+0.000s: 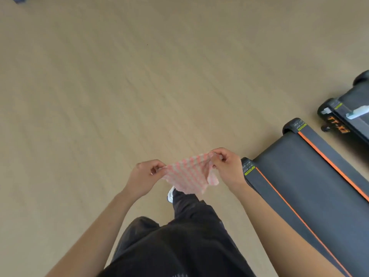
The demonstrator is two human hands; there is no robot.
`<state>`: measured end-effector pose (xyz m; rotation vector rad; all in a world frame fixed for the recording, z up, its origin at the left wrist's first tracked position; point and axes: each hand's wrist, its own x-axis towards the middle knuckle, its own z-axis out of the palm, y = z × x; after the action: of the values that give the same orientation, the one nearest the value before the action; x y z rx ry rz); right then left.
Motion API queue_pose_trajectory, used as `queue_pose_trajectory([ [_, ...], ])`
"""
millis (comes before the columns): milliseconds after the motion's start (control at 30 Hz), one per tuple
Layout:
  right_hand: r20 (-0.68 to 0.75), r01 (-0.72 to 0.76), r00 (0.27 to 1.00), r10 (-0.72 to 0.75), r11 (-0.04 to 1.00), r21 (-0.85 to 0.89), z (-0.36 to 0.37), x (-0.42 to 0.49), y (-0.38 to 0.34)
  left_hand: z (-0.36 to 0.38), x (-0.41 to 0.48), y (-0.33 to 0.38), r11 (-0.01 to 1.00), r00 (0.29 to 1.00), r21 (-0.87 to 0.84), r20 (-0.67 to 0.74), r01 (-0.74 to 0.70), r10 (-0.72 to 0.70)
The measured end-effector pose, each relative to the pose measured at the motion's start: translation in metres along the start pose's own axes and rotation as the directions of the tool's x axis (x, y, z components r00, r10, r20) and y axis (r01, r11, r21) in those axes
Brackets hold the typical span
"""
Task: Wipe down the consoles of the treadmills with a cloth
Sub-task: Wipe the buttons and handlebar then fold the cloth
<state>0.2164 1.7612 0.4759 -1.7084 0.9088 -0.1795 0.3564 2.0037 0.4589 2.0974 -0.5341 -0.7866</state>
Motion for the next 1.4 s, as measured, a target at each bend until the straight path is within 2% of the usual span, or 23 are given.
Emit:
queue_pose_trajectory([
  [67, -0.053, -0.018, 0.998, 0.018, 1.000, 0.006, 0.003, 0.058, 0.036, 0.019, 0.072, -0.008, 1.000, 1.000, 0.001, -0.008, -0.001, 0.001],
  [167, -0.137, -0.054, 0.989, 0.059, 0.998, 0.037, 0.000, 0.149, 0.085, 0.058, 0.184, -0.012, 0.993, 0.999, -0.111, -0.017, 0.033, -0.035],
  [300, -0.184, -0.178, 0.966, 0.179, 0.984, 0.021, -0.033, 0.232, 0.107, 0.097, 0.298, 0.032, 0.968, 0.996, -0.234, 0.016, 0.087, -0.085],
  [433, -0.220, -0.261, 0.940, 0.262, 0.965, 0.034, -0.086, 0.298, 0.102, 0.121, 0.395, 0.100, 0.983, 0.987, -0.171, 0.155, 0.072, -0.045],
  [533, -0.258, -0.322, 0.914, 0.314, 0.947, 0.010, -0.124, 0.345, 0.110, 0.159, 0.476, 0.140, 0.997, 0.970, -0.081, 0.242, -0.008, 0.027],
  [667, -0.334, -0.377, 0.866, 0.371, 0.925, 0.048, -0.191, 0.422, 0.122, 0.223, 0.606, 0.213, 0.985, 0.891, 0.001, 0.427, -0.173, 0.156],
  [767, -0.433, -0.413, 0.796, 0.424, 0.902, 0.123, -0.245, 0.476, 0.123, 0.272, 0.696, 0.276, 0.964, 0.811, 0.002, 0.542, -0.265, 0.221],
  [933, -0.555, -0.455, 0.649, 0.520, 0.850, 0.265, -0.333, 0.555, 0.112, 0.361, 0.800, 0.374, 0.951, 0.718, -0.003, 0.655, -0.309, 0.236],
  [1167, -0.676, -0.361, 0.434, 0.596, 0.802, 0.476, -0.475, 0.651, 0.131, 0.503, 0.909, 0.515, 0.881, 0.569, 0.034, 0.775, -0.471, 0.275],
  [1267, -0.700, -0.318, 0.366, 0.613, 0.790, 0.524, -0.537, 0.688, 0.154, 0.571, 0.949, 0.565, 0.845, 0.510, 0.042, 0.812, -0.533, 0.282],
  [1400, -0.701, -0.268, 0.318, 0.639, 0.769, 0.580, -0.612, 0.729, 0.184, 0.651, 0.994, 0.618, 0.835, 0.464, 0.059, 0.852, -0.547, 0.243],
])
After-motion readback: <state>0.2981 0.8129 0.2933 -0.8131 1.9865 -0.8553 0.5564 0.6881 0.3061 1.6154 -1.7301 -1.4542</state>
